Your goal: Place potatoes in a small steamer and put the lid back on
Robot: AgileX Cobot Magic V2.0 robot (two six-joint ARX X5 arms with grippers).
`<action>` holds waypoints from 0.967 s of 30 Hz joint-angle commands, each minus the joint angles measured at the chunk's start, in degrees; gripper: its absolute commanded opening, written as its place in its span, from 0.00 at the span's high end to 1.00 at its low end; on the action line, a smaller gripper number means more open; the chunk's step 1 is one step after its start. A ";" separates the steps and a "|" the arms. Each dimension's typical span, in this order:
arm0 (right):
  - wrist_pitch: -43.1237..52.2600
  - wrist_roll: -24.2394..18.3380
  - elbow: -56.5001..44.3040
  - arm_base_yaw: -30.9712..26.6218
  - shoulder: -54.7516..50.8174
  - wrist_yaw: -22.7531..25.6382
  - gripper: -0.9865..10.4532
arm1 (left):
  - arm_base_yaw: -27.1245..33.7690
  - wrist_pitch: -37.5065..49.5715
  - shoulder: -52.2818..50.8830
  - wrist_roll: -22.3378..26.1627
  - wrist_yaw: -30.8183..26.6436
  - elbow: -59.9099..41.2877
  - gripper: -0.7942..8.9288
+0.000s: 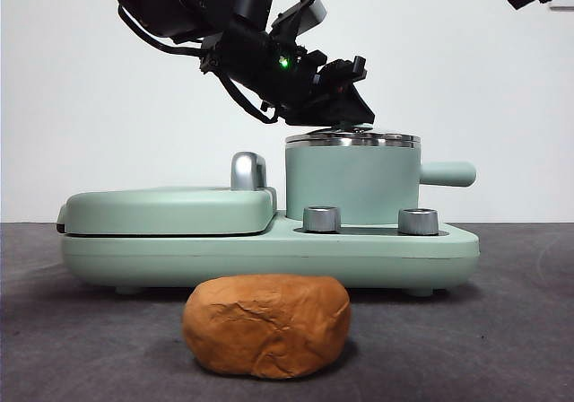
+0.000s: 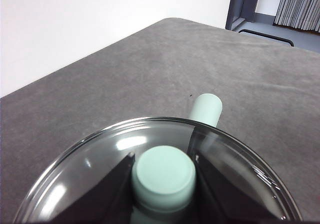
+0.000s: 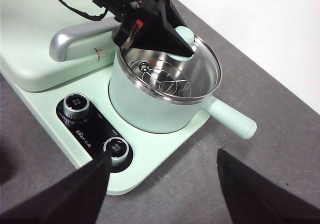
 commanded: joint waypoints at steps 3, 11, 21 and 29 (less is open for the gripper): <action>0.61 0.79 0.94 0.28 0.22 0.02 0.62 | -0.48 0.57 1.40 0.20 -0.04 1.33 0.91; 0.61 0.81 0.94 0.28 0.22 0.02 0.62 | -0.42 0.98 0.72 0.17 -0.09 1.57 0.91; 0.61 0.81 0.94 0.28 0.22 0.00 0.62 | 0.87 -0.04 -5.86 0.17 -2.60 1.57 0.91; 0.61 0.81 0.94 0.28 0.22 -0.04 0.62 | 3.08 -5.60 -14.49 0.20 -2.58 1.57 0.91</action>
